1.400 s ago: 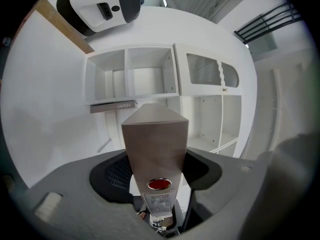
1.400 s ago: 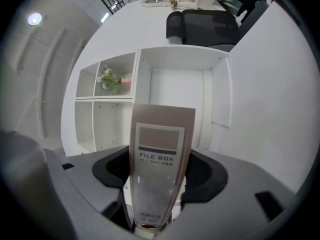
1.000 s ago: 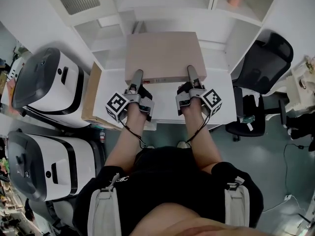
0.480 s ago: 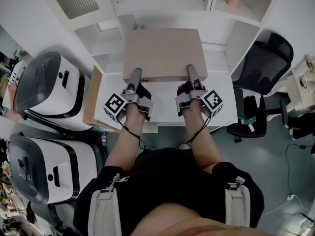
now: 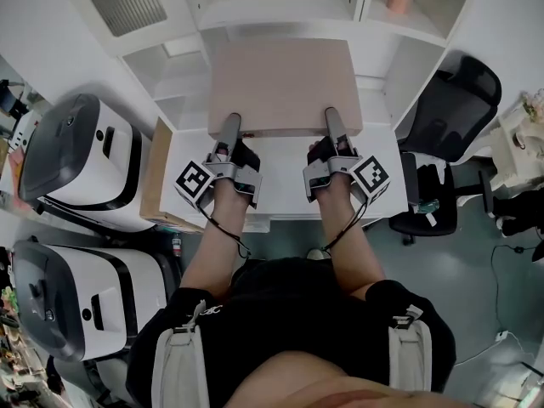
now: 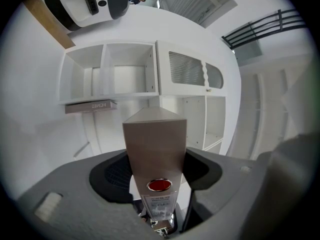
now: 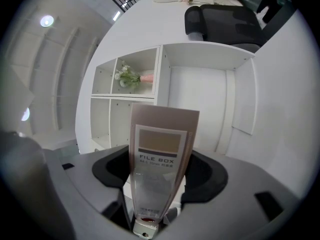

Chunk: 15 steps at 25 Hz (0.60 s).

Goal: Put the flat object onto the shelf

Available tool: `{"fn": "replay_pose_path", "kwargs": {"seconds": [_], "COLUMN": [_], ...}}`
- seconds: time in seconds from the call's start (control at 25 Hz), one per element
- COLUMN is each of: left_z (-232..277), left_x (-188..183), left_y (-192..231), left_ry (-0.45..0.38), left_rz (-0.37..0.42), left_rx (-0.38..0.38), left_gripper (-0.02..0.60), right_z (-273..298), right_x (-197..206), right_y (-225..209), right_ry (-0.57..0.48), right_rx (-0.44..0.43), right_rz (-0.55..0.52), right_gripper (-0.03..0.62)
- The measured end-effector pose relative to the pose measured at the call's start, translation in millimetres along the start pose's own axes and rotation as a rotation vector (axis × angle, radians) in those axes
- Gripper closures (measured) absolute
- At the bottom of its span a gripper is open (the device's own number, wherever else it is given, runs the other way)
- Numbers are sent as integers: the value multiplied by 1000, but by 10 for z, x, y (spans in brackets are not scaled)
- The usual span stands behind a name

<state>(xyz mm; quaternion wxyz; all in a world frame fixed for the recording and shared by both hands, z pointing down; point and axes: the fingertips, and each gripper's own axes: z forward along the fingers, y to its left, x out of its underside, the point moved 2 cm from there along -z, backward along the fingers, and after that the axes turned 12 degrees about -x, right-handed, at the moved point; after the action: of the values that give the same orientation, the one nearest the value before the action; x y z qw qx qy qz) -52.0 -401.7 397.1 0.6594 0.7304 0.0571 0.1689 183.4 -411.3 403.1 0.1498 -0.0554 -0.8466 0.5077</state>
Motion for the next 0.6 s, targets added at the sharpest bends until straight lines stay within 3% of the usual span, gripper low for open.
{"fn": "replay_pose_path", "kwargs": {"seconds": [0.2,0.6], "left_z": [-26,9], "left_x": [-19,-165], "left_y": [-102,-274], "left_ry": [8,-6], "left_rz": [-17,26], "left_rx": [17,46], "left_gripper": [295,293], "right_z": [51,216], "right_x": [-13,-2], "right_y": [160,324], "right_ry": [4,11], "right_rx": [-20,-59], "right_rz": [-31,-52], "right_gripper": [304,303]}}
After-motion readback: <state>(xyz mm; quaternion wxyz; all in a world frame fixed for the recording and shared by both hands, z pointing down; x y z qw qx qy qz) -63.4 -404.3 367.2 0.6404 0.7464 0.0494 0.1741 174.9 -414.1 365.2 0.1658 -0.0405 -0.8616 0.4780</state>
